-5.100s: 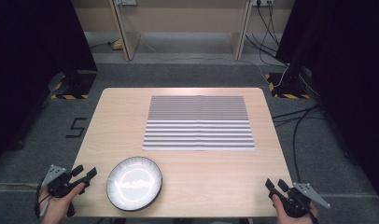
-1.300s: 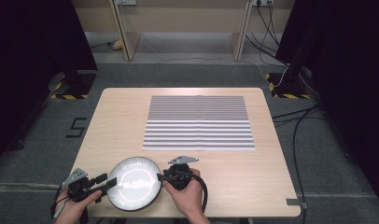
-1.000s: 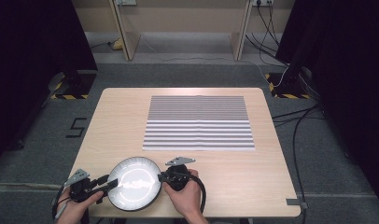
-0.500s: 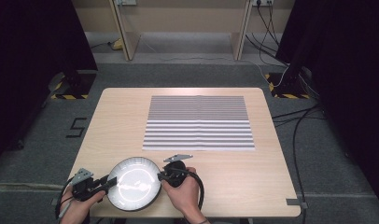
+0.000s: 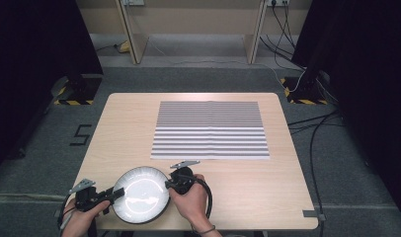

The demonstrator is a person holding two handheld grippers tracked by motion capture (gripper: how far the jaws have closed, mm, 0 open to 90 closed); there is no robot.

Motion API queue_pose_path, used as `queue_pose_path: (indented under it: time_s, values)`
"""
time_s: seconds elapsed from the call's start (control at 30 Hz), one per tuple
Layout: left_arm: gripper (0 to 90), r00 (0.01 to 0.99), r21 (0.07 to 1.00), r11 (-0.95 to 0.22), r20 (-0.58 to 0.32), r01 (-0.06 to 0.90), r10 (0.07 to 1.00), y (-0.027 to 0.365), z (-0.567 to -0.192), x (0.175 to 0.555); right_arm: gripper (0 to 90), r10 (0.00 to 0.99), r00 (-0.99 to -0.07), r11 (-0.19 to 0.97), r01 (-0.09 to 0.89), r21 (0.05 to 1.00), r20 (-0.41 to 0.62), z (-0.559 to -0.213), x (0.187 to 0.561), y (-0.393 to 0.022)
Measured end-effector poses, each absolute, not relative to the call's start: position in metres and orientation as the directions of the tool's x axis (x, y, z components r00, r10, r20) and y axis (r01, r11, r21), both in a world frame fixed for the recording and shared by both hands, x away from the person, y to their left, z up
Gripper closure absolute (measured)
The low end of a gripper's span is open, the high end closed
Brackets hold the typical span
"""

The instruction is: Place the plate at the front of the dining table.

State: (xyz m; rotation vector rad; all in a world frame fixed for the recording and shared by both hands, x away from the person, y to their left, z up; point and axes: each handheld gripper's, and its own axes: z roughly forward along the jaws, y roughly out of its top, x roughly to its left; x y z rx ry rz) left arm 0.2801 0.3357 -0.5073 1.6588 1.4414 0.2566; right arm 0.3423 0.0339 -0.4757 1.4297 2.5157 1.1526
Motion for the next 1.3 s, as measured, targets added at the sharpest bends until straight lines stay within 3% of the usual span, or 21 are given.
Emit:
queue_pose_path:
  time_s: [0.5,0.9,1.2,1.3]
  values:
    - [57.5,0.318,0.716,0.088,-0.412,0.693,0.854,0.341,-0.506,0.278,79.5,0.73,-0.528,0.247,0.796,0.553,0.434,-0.472,0.34,0.02]
    - [61.4,0.326,0.729,0.086,-0.404,0.679,0.854,0.346,-0.501,0.275,79.8,0.723,-0.522,0.241,0.805,0.543,0.453,-0.465,0.328,0.016]
    - [64.4,0.32,0.709,0.084,-0.417,0.701,0.85,0.345,-0.502,0.278,88.2,0.732,-0.515,0.244,0.809,0.535,0.446,-0.465,0.33,0.017]
    - [65.7,0.318,0.7,0.083,-0.423,0.709,0.848,0.346,-0.501,0.279,90.0,0.665,-0.499,0.233,0.845,0.481,0.555,-0.467,0.33,0.023]
